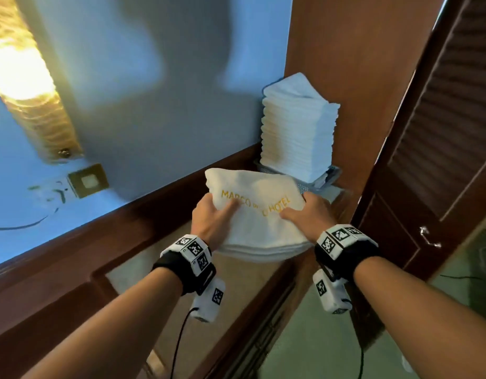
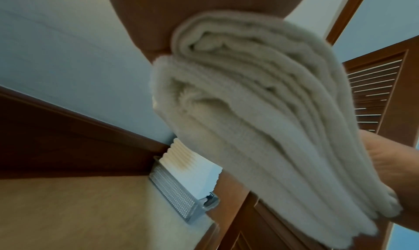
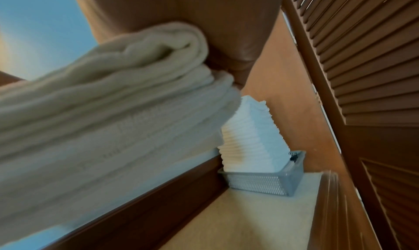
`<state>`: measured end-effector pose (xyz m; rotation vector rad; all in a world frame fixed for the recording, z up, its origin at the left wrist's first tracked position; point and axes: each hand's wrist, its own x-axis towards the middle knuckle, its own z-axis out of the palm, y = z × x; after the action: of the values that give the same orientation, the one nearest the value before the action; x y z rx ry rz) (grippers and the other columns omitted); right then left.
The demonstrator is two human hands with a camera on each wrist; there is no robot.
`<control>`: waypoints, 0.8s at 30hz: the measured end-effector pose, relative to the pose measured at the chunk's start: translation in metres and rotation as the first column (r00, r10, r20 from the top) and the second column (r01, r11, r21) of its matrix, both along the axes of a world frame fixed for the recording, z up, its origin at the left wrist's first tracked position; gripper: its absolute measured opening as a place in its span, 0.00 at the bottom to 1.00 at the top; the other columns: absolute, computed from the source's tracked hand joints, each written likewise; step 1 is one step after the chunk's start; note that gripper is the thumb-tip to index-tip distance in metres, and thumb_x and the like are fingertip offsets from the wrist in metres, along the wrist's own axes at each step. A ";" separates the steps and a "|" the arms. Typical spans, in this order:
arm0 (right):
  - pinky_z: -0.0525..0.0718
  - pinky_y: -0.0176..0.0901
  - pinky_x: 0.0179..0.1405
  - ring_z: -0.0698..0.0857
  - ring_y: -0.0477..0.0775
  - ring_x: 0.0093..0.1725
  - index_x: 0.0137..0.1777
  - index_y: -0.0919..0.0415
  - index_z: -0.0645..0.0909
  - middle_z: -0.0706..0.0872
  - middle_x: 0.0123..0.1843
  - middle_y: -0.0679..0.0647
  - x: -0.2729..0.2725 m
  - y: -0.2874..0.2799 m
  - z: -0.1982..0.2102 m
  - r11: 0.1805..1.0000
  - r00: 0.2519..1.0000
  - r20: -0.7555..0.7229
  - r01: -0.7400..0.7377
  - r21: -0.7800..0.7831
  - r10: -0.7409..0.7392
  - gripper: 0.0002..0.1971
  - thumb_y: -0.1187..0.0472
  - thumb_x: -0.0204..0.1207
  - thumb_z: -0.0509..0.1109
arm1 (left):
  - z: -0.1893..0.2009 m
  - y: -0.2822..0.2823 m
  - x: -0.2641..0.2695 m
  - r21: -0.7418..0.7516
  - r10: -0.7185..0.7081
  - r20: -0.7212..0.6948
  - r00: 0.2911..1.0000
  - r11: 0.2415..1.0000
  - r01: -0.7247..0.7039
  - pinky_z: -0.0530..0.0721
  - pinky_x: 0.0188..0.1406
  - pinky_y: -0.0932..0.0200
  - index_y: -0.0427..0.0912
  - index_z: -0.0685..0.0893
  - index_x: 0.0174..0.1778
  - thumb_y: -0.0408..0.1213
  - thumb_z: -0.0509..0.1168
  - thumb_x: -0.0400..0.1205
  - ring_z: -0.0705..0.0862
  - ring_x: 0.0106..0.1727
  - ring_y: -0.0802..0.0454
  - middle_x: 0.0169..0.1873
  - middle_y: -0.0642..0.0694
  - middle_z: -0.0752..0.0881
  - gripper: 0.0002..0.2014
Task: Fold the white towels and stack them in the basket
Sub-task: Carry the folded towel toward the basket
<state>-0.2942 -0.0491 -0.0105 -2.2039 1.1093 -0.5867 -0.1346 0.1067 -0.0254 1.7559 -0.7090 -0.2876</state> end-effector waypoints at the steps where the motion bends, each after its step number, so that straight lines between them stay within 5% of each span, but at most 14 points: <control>1: 0.84 0.52 0.48 0.84 0.60 0.46 0.46 0.56 0.78 0.84 0.45 0.55 -0.001 -0.017 0.005 1.000 1.000 0.026 0.005 0.000 -0.005 0.19 0.45 0.64 0.78 | 0.006 -0.018 0.001 -0.028 -0.008 -0.019 1.000 1.000 0.007 0.80 0.41 0.56 0.42 0.84 0.49 0.55 0.70 0.80 0.87 0.47 0.50 0.45 0.49 0.88 0.18; 4: 0.86 0.55 0.45 0.85 0.62 0.44 0.42 0.57 0.76 0.84 0.43 0.54 -0.001 -0.068 0.018 0.999 0.995 0.093 0.032 -0.020 -0.030 0.21 0.43 0.59 0.76 | 0.022 -0.072 0.007 -0.089 -0.043 -0.058 0.997 0.995 0.038 0.82 0.50 0.47 0.44 0.83 0.45 0.62 0.61 0.73 0.87 0.51 0.42 0.46 0.45 0.88 0.23; 9: 0.74 0.46 0.38 0.81 0.59 0.40 0.40 0.58 0.75 0.81 0.38 0.51 0.011 -0.155 0.044 0.987 0.995 0.067 0.082 -0.135 -0.073 0.17 0.49 0.67 0.78 | 0.043 -0.165 0.026 -0.121 -0.122 -0.093 0.988 0.987 0.110 0.86 0.59 0.35 0.46 0.84 0.49 0.63 0.65 0.68 0.90 0.51 0.43 0.49 0.45 0.91 0.25; 14: 0.69 0.45 0.36 0.79 0.59 0.38 0.34 0.54 0.67 0.76 0.34 0.47 0.026 -0.252 0.074 0.972 0.992 0.091 0.101 -0.212 -0.084 0.20 0.53 0.68 0.79 | 0.066 -0.265 0.049 -0.163 -0.242 -0.069 0.968 0.960 0.228 0.86 0.60 0.36 0.44 0.84 0.54 0.61 0.66 0.70 0.90 0.53 0.46 0.51 0.46 0.91 0.26; 18: 0.73 0.49 0.40 0.80 0.64 0.44 0.36 0.56 0.68 0.78 0.38 0.54 0.031 -0.329 0.098 0.938 0.988 0.079 0.153 -0.312 -0.135 0.19 0.50 0.67 0.78 | 0.087 -0.342 0.058 -0.205 -0.290 -0.044 0.956 0.939 0.275 0.87 0.57 0.33 0.32 0.82 0.56 0.57 0.70 0.70 0.89 0.53 0.38 0.52 0.35 0.89 0.31; 24: 0.74 0.51 0.40 0.82 0.68 0.48 0.40 0.59 0.72 0.80 0.41 0.62 0.049 -0.435 0.134 0.898 0.986 0.065 0.170 -0.406 -0.157 0.20 0.48 0.67 0.80 | 0.126 -0.439 0.069 -0.241 -0.313 0.068 0.947 0.916 0.320 0.86 0.46 0.48 0.30 0.81 0.54 0.48 0.72 0.75 0.89 0.49 0.44 0.49 0.39 0.89 0.23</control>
<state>-0.2451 -0.4838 0.1235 -2.4535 1.2541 -1.0030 -0.0652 -0.3318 0.1006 1.4053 -1.0092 -0.3766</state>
